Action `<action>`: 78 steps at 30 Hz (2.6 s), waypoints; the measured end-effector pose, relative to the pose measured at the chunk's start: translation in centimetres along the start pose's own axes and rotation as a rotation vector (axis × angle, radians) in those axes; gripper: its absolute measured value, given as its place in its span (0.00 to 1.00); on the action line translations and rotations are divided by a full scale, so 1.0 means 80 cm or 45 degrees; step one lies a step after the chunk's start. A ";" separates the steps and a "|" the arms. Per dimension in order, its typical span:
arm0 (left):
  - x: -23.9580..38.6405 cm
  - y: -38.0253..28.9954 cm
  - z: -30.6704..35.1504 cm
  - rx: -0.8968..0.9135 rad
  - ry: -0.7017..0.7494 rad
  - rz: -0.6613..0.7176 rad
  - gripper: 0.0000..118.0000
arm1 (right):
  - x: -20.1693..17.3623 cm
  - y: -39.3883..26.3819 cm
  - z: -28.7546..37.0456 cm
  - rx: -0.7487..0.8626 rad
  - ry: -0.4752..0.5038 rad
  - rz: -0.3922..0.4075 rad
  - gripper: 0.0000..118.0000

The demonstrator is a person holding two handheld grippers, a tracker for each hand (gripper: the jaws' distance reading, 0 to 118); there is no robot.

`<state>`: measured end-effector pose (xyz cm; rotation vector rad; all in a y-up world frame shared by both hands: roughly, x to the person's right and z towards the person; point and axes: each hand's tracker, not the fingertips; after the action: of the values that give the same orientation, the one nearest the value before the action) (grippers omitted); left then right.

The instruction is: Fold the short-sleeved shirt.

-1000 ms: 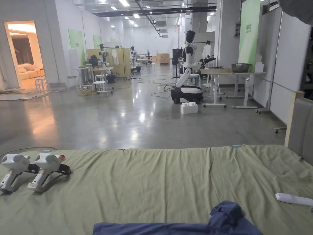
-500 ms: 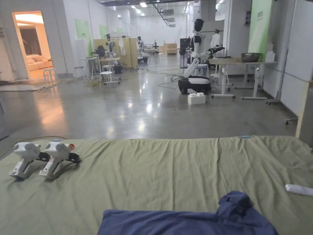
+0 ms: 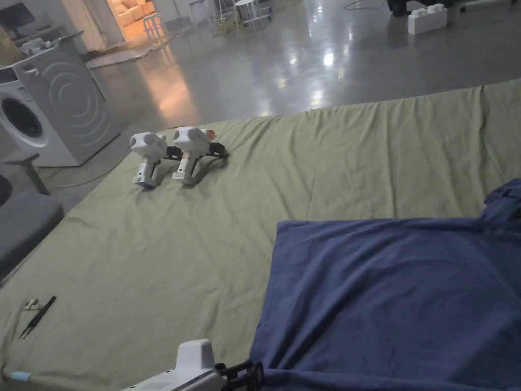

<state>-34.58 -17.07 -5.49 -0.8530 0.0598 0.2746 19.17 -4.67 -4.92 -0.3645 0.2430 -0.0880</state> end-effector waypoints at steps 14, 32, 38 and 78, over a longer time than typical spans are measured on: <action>0.016 0.000 -0.051 -0.214 -0.007 -0.096 0.09 | 0.035 -0.026 0.001 -0.129 -0.134 -0.071 0.00; 0.041 0.006 -0.055 -0.317 0.038 -0.163 0.09 | 0.151 -0.140 -0.113 -0.773 -0.173 -0.158 0.27; 0.045 0.015 -0.028 -0.207 0.012 -0.205 0.02 | 0.131 -0.101 -0.107 -0.616 -0.166 -0.103 0.06; 0.121 0.197 0.122 0.860 -0.007 -0.299 0.72 | 0.064 0.085 -0.150 0.069 -0.042 0.001 0.54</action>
<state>-29.93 2.19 -12.23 -0.1830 0.0420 0.0247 21.43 -3.10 -19.39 -0.3119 0.2080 -0.0874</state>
